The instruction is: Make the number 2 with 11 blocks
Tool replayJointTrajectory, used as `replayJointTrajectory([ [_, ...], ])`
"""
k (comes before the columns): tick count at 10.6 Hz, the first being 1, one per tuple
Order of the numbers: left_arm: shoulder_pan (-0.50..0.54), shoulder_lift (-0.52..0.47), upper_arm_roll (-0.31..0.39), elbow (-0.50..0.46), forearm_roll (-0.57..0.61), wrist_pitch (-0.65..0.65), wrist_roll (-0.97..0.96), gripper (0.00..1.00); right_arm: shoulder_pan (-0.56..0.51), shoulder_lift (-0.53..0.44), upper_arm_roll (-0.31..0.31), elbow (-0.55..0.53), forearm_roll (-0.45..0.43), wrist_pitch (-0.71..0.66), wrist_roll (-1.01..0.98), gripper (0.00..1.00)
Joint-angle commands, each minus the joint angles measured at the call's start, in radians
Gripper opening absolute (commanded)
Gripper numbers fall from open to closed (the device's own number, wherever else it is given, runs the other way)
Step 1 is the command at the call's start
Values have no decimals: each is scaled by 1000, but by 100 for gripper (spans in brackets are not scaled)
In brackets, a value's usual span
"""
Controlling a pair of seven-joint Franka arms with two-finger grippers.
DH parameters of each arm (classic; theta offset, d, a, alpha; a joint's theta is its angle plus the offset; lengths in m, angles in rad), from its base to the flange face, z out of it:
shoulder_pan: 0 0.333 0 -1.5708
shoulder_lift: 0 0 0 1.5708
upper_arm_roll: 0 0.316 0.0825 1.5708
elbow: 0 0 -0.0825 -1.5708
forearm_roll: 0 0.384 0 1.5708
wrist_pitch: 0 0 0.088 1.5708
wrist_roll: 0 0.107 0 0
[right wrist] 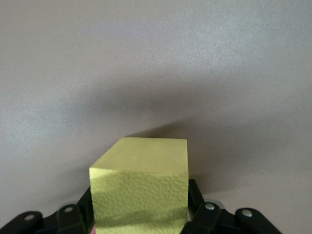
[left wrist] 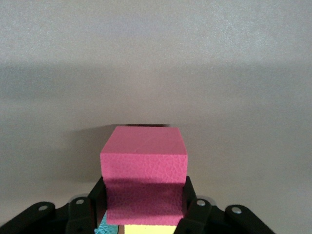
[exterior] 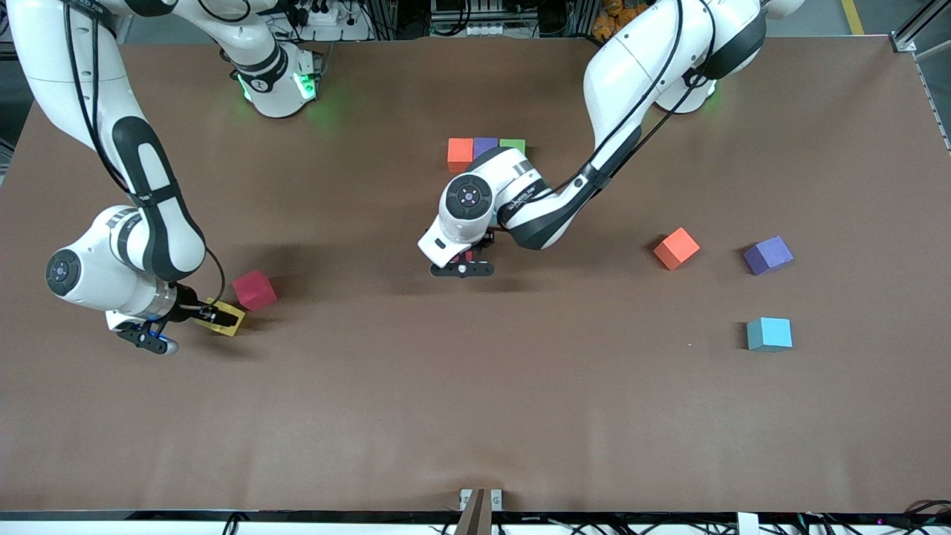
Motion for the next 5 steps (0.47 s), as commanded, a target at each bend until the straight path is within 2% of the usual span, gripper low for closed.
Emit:
replayJointTrajectory([
  [1,-9,6,5,13,22,-1,9,66,16,-5,-1,-8,13,2,19,58],
  [3,-9,6,5,11,28,-1,9,70,18,-15,-1,7,7,-12,4,48],
  [4,-9,8,5,13,28,-1,9,79,19,-18,-1,39,-1,-42,0,48],
  [5,-7,11,5,13,28,-1,9,100,19,-21,1,78,-14,-88,-15,48],
])
